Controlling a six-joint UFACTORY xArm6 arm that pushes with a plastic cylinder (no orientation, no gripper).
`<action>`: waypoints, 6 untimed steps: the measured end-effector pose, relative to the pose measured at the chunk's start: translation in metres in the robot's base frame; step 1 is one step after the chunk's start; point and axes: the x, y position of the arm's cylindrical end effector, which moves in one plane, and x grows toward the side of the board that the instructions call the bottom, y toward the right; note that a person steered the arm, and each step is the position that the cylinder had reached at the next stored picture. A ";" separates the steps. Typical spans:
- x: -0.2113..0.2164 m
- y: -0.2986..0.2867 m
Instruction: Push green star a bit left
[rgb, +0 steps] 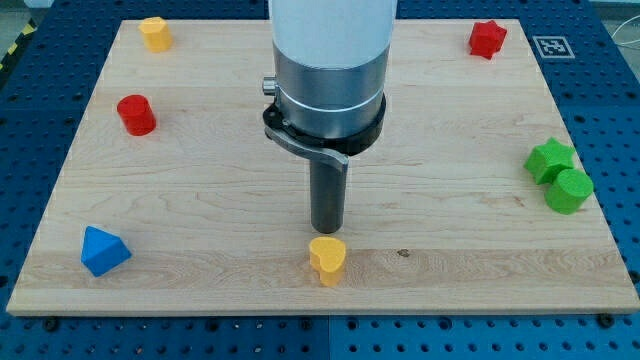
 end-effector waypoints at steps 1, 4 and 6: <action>-0.042 -0.003; -0.077 -0.002; -0.077 -0.002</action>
